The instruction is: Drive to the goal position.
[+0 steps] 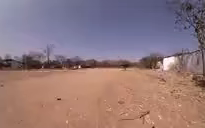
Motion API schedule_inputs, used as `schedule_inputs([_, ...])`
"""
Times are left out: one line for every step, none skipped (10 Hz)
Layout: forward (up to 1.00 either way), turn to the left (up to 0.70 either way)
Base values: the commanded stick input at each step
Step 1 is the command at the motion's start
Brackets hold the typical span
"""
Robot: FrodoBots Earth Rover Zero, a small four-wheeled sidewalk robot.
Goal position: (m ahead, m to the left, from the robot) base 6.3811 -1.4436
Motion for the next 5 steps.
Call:
schedule_inputs([1.00,0.01])
schedule_inputs([1.00,0.00])
schedule_inputs([1.00,-0.01])
schedule_inputs([1.00,-0.02])
schedule_inputs([1.00,-0.02])
